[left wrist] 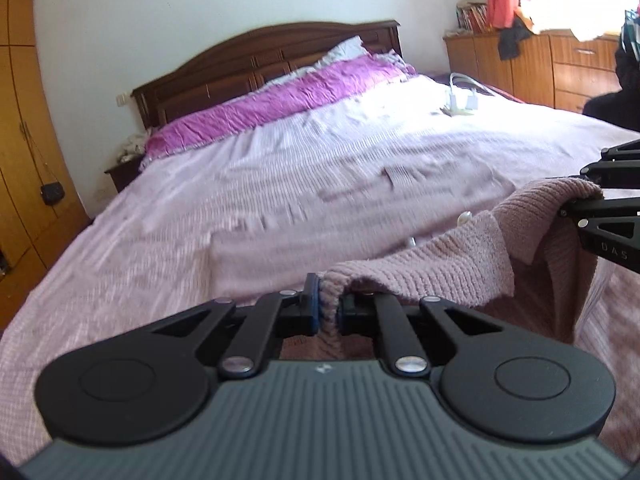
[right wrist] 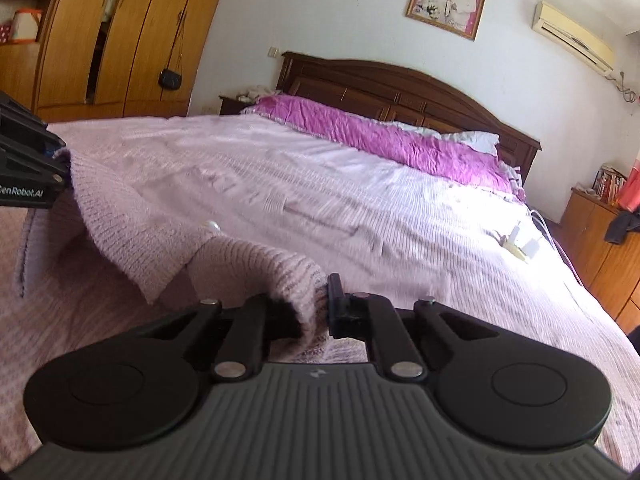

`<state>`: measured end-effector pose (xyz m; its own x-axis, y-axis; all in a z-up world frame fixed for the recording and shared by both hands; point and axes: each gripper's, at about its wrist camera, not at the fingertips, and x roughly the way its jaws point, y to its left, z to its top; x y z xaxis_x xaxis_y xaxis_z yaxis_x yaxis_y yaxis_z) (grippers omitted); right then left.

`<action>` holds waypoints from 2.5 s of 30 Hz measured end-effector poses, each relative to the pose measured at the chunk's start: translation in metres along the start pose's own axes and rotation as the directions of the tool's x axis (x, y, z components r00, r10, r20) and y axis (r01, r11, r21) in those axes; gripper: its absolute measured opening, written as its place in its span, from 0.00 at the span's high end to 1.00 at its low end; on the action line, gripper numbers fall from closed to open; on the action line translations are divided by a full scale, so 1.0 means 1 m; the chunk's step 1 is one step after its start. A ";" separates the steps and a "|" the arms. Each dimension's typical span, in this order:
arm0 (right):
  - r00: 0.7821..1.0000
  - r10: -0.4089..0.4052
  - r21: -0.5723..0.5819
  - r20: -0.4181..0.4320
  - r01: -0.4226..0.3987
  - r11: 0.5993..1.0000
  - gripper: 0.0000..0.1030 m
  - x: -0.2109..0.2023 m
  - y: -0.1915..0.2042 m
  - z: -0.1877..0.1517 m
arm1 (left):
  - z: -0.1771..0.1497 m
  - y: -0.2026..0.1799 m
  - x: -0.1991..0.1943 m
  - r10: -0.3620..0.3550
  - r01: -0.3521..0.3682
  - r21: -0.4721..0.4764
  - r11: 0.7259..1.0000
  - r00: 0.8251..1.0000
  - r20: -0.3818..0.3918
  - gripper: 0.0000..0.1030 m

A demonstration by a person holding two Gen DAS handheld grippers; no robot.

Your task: Fold small clothes

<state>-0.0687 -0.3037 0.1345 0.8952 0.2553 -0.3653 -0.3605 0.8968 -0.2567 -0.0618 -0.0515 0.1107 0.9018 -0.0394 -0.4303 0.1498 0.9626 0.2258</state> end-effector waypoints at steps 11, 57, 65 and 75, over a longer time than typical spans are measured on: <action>0.998 -0.039 0.025 0.047 0.038 0.999 0.91 0.091 -0.042 0.076 | 0.066 0.018 0.087 0.075 -0.069 -0.045 0.997 0.988 0.132 0.91; 0.988 0.082 0.094 -0.134 -0.070 0.993 0.42 0.184 -0.081 0.030 | 0.056 0.057 0.168 0.008 -0.022 -0.082 0.996 0.985 -0.172 0.32; 0.962 0.223 0.114 -0.156 -0.206 0.972 0.40 0.175 -0.050 0.016 | 0.040 0.029 0.169 -0.071 0.064 -0.045 0.997 0.979 -0.192 0.32; 0.969 0.192 0.147 -0.154 -0.170 0.974 0.53 0.199 -0.039 0.004 | 0.021 0.010 0.198 -0.071 0.073 0.002 0.997 0.983 -0.172 0.31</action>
<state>0.1247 -0.2868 0.0751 0.7583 0.3642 -0.5408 -0.4646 0.8838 -0.0562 0.1266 -0.0555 0.0466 0.8059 -0.0613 -0.5888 0.2157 0.9567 0.1956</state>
